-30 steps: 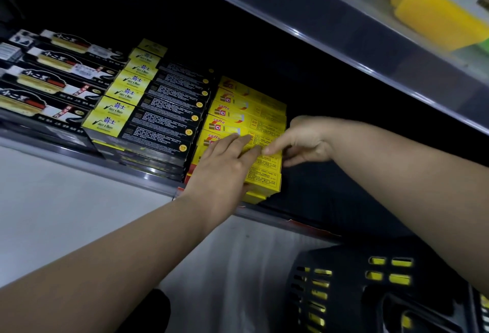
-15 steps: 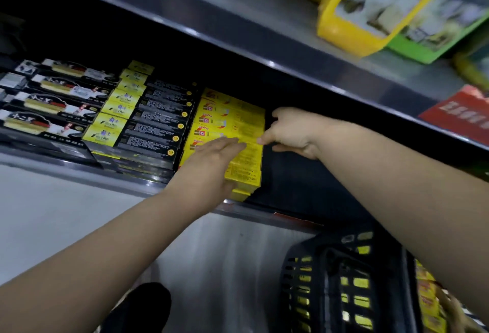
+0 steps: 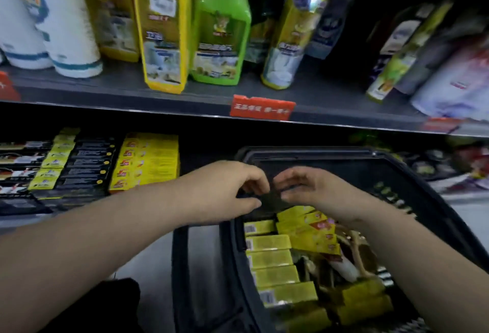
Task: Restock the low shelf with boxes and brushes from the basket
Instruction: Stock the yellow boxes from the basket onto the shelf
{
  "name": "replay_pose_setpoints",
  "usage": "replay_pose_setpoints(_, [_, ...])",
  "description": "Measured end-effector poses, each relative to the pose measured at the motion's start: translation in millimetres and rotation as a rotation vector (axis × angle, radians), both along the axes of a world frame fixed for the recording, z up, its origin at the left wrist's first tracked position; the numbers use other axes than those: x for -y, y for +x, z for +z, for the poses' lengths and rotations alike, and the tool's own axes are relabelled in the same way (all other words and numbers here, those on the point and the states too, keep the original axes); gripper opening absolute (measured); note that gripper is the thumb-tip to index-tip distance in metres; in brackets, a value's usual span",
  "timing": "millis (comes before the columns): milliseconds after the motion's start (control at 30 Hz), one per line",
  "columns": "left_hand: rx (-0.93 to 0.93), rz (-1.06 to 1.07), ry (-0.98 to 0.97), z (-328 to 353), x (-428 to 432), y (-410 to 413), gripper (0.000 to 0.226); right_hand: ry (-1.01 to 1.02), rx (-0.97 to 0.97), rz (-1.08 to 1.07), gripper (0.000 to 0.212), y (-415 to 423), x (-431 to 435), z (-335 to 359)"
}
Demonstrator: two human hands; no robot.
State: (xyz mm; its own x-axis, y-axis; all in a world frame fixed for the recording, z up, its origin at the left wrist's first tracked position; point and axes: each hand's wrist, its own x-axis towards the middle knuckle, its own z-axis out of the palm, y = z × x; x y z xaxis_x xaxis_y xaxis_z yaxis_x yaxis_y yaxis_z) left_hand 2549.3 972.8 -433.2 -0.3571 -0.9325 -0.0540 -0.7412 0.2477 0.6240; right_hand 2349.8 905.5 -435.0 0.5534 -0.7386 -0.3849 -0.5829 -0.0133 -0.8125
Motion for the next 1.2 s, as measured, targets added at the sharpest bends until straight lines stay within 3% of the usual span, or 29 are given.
replay_pose_setpoints(100, [0.036, -0.082, 0.038, -3, -4, -47, 0.025, 0.098, -0.061, -0.129, 0.022, -63, -4, -26])
replay_pose_setpoints(233, [-0.099, -0.028, 0.112, -31, -3, -98, 0.013, 0.381, 0.213, -0.488, 0.021, -128, -3, -59])
replay_pose_setpoints(333, [-0.252, 0.097, 0.237, -54, 1, -119, 0.011, 0.281, 0.06, -0.587, 0.012, -157, 9, -87])
replay_pose_setpoints(433, [-0.254, 0.116, 0.3, -72, 11, -131, 0.008, 0.071, -0.334, -0.366, 0.017, -174, 27, -122])
replay_pose_setpoints(500, [-0.257, 0.108, 0.321, -79, 19, -136, 0.008, -0.013, -0.681, -0.08, 0.057, -181, 34, -143])
replay_pose_setpoints(567, [-0.274, 0.119, 0.365, -86, 24, -140, 0.01, -0.072, -0.921, 0.031, 0.078, -182, 39, -158])
replay_pose_setpoints(667, [-0.256, 0.139, 0.45, -96, 24, -146, 0.01, -0.119, -0.962, 0.114, 0.061, -169, 48, -174])
replay_pose_setpoints(733, [-0.238, 0.133, 0.497, -102, 23, -148, 0.008, -0.164, -1.062, 0.219, 0.044, -158, 50, -176])
replay_pose_setpoints(800, [-0.246, 0.155, 0.538, -105, 26, -146, 0.006, -0.197, -1.183, 0.3, 0.042, -153, 56, -168])
replay_pose_setpoints(900, [-0.306, 0.278, 0.643, -109, 30, -143, 0.01, -0.068, -1.047, 0.301, 0.042, -156, 65, -136])
replay_pose_setpoints(967, [-0.442, 0.422, 0.798, -110, 31, -143, 0.025, 0.121, -0.784, 0.158, 0.03, -157, 61, -106])
replay_pose_setpoints(1067, [-0.611, 0.584, 1.051, -111, 33, -144, 0.064, 0.269, -0.32, 0.038, 0.03, -146, 43, -79])
replay_pose_setpoints(1133, [-0.714, 0.632, 1.092, -110, 35, -147, 0.064, 0.247, -0.262, 0.123, 0.032, -129, 29, -76])
replay_pose_setpoints(1200, [-0.808, 0.703, 1.06, -110, 38, -148, 0.047, 0.185, -0.264, 0.203, 0.034, -116, 22, -79])
